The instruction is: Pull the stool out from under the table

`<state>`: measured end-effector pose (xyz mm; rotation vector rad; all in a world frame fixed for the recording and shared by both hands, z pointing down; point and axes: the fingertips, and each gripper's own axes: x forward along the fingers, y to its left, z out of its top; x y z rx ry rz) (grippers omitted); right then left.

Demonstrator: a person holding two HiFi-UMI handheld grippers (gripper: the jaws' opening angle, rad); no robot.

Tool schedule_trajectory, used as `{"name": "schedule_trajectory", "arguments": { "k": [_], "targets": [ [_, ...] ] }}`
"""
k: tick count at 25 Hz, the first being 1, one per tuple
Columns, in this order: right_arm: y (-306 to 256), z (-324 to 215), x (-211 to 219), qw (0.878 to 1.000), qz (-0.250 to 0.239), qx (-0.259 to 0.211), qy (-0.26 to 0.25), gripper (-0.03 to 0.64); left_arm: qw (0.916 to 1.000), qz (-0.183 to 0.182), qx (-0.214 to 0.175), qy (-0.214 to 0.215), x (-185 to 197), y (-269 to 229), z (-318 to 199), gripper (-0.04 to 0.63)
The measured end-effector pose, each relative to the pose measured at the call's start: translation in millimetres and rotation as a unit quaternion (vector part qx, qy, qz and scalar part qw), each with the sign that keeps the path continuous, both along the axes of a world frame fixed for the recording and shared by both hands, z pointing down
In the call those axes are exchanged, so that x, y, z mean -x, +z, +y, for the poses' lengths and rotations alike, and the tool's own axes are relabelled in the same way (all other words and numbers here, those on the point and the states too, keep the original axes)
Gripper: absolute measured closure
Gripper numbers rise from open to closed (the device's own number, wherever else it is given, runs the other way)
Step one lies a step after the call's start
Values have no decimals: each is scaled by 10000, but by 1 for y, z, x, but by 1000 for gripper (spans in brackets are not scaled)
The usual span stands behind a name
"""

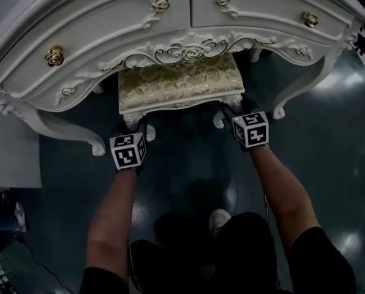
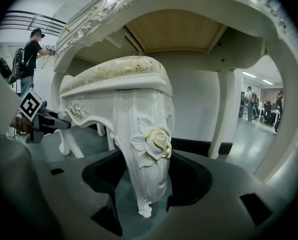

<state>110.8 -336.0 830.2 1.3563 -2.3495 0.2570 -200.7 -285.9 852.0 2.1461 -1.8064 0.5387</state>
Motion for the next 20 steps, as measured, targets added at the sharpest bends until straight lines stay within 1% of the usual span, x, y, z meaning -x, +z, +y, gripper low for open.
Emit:
{"name": "schedule_trajectory", "arguments": {
  "k": [10,20],
  "targets": [
    [1,34,3,10000,27,71,-9,337,10000,-2,23,15,3,0,34,342],
    [3,79,7,9998,67,163,50,337,9999,-23,17,103,8,1,76,344]
  ]
}}
